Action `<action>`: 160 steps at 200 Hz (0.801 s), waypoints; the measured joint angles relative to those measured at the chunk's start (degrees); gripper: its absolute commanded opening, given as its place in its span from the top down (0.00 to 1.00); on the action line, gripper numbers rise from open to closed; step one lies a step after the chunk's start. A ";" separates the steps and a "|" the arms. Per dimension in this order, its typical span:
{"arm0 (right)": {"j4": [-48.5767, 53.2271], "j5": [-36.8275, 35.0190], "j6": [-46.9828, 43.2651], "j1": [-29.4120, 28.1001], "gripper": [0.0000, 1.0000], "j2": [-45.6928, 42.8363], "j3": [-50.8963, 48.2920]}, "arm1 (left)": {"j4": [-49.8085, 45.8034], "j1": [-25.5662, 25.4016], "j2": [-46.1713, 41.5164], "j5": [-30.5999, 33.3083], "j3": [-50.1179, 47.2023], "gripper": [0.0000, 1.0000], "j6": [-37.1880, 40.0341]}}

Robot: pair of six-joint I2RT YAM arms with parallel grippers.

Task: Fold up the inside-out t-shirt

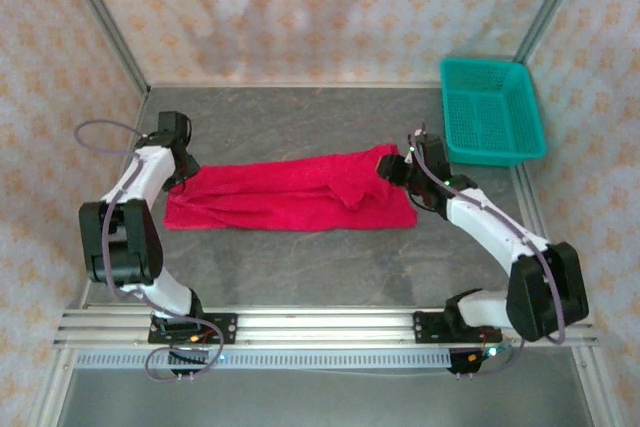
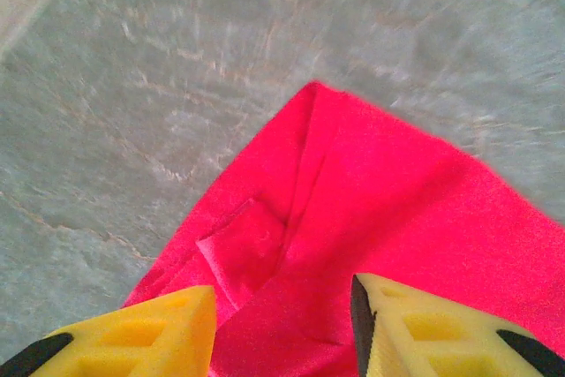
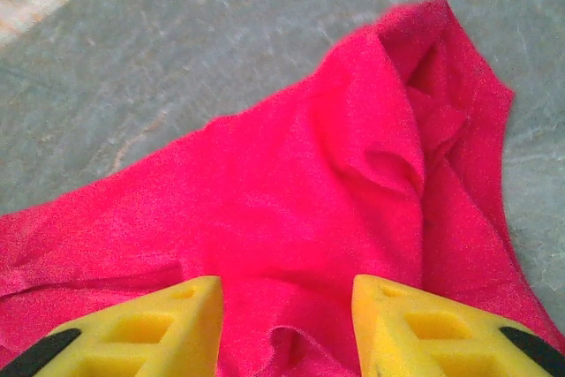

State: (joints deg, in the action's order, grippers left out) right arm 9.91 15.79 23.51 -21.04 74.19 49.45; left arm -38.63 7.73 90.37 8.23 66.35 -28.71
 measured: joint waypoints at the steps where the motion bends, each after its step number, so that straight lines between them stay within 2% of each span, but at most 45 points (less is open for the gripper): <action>1: 0.07 -0.17 0.00 -0.13 0.55 -0.04 0.22 | 0.00 -0.13 -0.20 0.02 0.00 0.55 0.00; 17: 0.13 -1.60 0.33 -2.75 0.54 2.05 5.62 | 0.87 -3.32 -3.65 -0.81 0.09 0.53 -0.74; 47: -5.22 -0.24 3.39 -4.00 0.56 15.52 14.21 | 5.68 -7.76 -1.90 -9.57 0.17 0.52 -3.43; 74: -5.92 0.79 6.56 -1.90 0.55 27.06 14.62 | 8.79 -7.19 4.09 -13.53 -1.88 0.52 -4.76; 100: -4.52 1.75 8.15 2.25 0.51 29.44 10.32 | 9.97 -3.91 6.54 -15.54 -6.36 0.50 -5.77; 119: -2.08 1.97 7.74 4.72 0.39 28.68 9.99 | 10.05 -1.05 6.73 -15.98 -8.63 0.46 -5.95; 139: 2.51 0.57 5.35 5.01 0.01 24.44 10.03 | 10.19 -0.61 5.55 -15.41 -9.49 0.40 -5.86; 160: 6.73 -2.29 1.49 4.76 0.01 19.74 10.67 | 10.05 -0.87 2.84 -14.10 -9.68 0.39 -5.75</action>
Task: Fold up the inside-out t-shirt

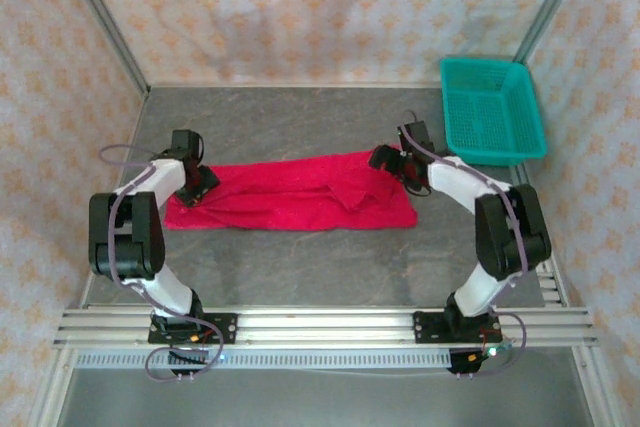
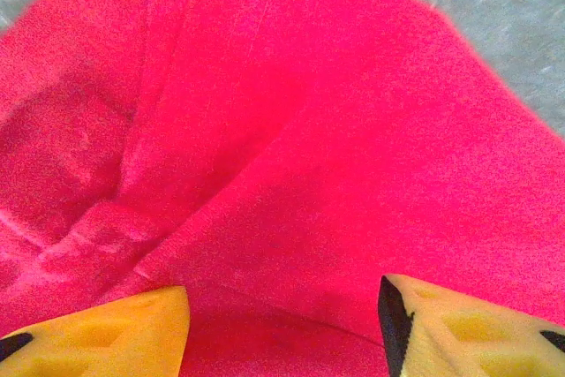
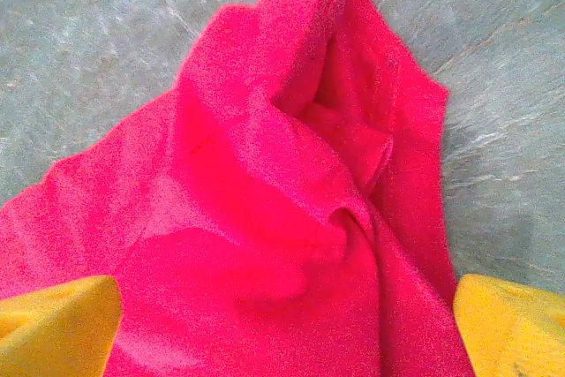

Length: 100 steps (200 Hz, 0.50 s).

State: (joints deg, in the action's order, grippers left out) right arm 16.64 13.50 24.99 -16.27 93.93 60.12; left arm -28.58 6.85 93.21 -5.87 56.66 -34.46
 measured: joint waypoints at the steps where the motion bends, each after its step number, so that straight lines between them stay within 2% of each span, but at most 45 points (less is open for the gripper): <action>1: 0.11 -0.11 -0.13 -0.02 0.01 -0.09 0.04 | 0.00 0.00 -0.15 0.09 0.02 0.39 0.00; 18: 2.89 -2.16 -3.28 -0.07 0.01 0.00 1.77 | -0.02 0.00 -0.83 0.61 0.13 0.39 0.02; 61: 8.68 -3.04 -7.91 -0.07 0.01 8.68 5.49 | -0.11 0.02 -0.44 0.76 0.17 0.39 0.44; 100: 10.16 -2.97 -9.29 -0.68 0.00 9.68 5.53 | -0.13 0.02 0.15 1.27 0.20 0.40 1.33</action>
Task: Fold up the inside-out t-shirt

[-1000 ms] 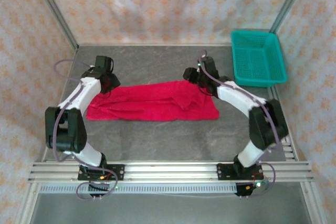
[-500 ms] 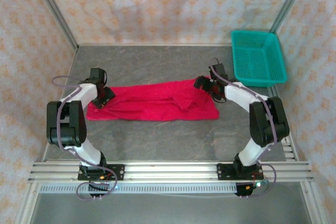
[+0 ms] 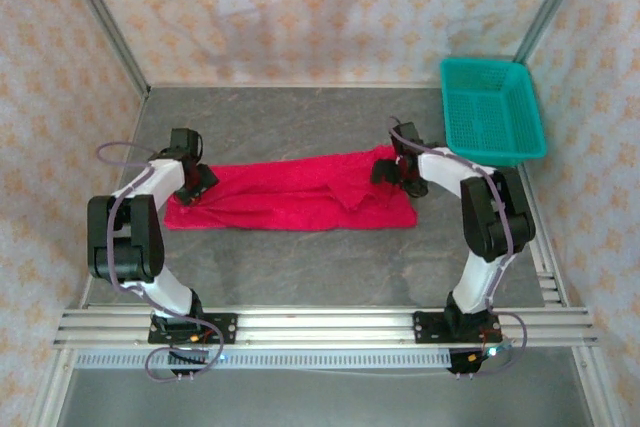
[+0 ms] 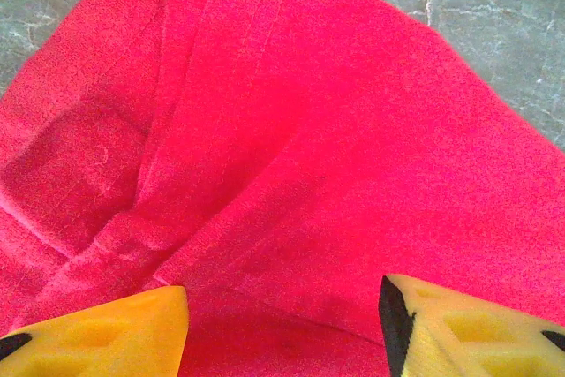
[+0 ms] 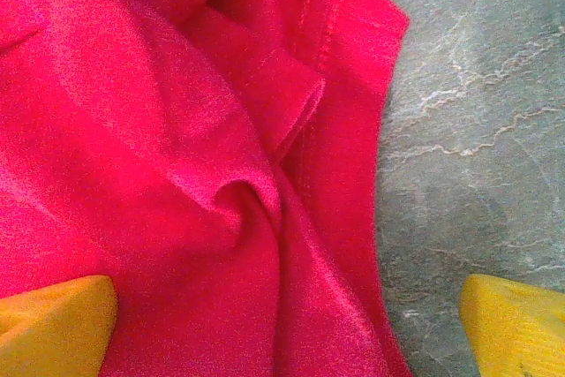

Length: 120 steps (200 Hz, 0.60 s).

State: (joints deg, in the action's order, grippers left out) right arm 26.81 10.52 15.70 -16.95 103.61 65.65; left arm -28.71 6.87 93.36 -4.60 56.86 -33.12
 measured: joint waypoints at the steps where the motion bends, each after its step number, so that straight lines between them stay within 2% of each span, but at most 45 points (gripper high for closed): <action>1: 0.00 0.00 -0.02 -0.02 0.00 0.04 0.00 | 0.00 0.00 0.07 0.00 0.00 0.40 0.02; 12: 0.00 0.11 -0.31 -0.28 0.00 0.33 0.11 | 0.00 0.00 0.57 0.17 0.09 0.40 0.20; 26: -0.02 0.42 -0.39 -0.61 0.05 1.11 0.28 | 0.00 0.00 1.29 0.17 0.11 0.40 0.20; 58: 0.00 0.11 -0.37 -0.61 0.26 1.92 0.48 | -0.04 0.00 2.19 0.17 0.15 0.40 0.24; 81: 0.20 -0.37 -0.70 -0.15 0.54 2.34 0.59 | -0.15 0.00 2.56 0.20 0.52 0.40 0.66; 110: -0.22 -0.11 -0.17 0.52 0.99 2.97 0.87 | -0.22 0.00 2.71 0.46 0.63 0.40 1.27; 120: -0.83 0.48 0.17 0.46 1.00 3.04 0.90 | -0.33 0.00 2.80 0.57 0.74 0.38 1.40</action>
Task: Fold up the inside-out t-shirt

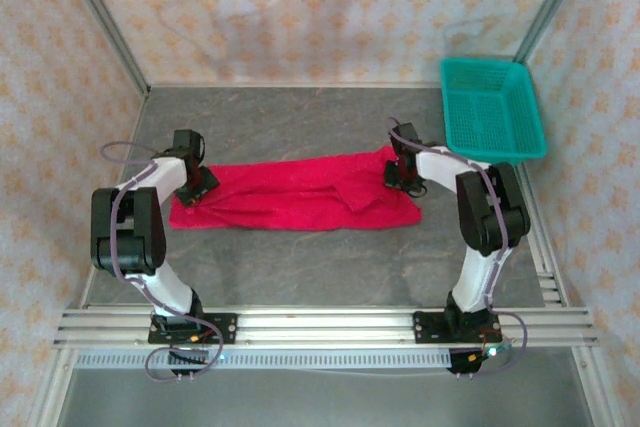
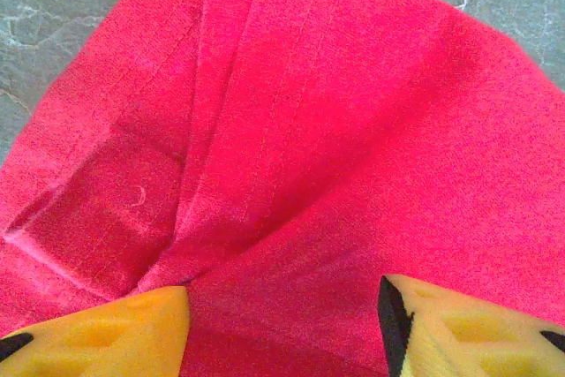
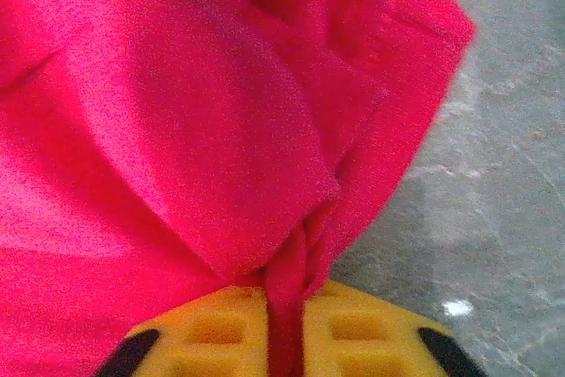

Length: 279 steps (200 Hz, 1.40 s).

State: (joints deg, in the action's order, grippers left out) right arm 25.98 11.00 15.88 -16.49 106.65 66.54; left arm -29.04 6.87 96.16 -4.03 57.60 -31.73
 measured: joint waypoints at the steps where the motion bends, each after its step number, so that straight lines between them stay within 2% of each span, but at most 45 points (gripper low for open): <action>1: -0.07 0.13 0.07 0.00 1.00 -0.02 0.00 | 0.00 0.00 0.02 0.02 0.02 0.37 0.09; 16: -2.10 2.12 0.17 0.04 1.00 -0.13 -0.52 | -0.07 0.00 0.02 0.00 0.13 0.34 0.28; 58: -2.84 4.02 -0.09 2.69 1.00 -7.02 -8.46 | -1.46 -0.98 -0.50 -0.76 1.68 0.33 0.22; 104: 3.13 3.61 -0.57 4.52 1.00 -19.71 -12.85 | -0.87 -7.21 -1.20 -8.48 6.67 0.33 -0.63; 133: 6.05 4.59 -0.44 2.99 1.00 -26.58 -12.11 | -0.61 -6.03 -1.20 -12.17 6.75 0.34 -1.51; 165: 8.52 5.57 1.66 -3.50 1.00 -29.90 -8.33 | -0.63 -1.33 -1.53 -15.19 6.71 0.34 -2.21; 208: 8.52 6.86 6.64 -14.25 1.00 -29.51 -0.37 | -1.14 5.46 -4.24 -17.42 6.62 0.34 -3.32; 239: 6.45 8.09 9.31 -21.81 1.00 -23.26 9.46 | -1.18 11.10 -5.81 -17.75 6.32 0.34 -5.01; 279: 2.73 10.86 11.15 -29.05 1.00 -10.78 22.12 | -0.98 14.32 -4.57 -17.70 5.55 0.35 -6.47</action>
State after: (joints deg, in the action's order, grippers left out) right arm 28.71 21.87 27.03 -45.54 95.88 88.66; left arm -30.02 21.19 91.59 -21.74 63.16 -38.20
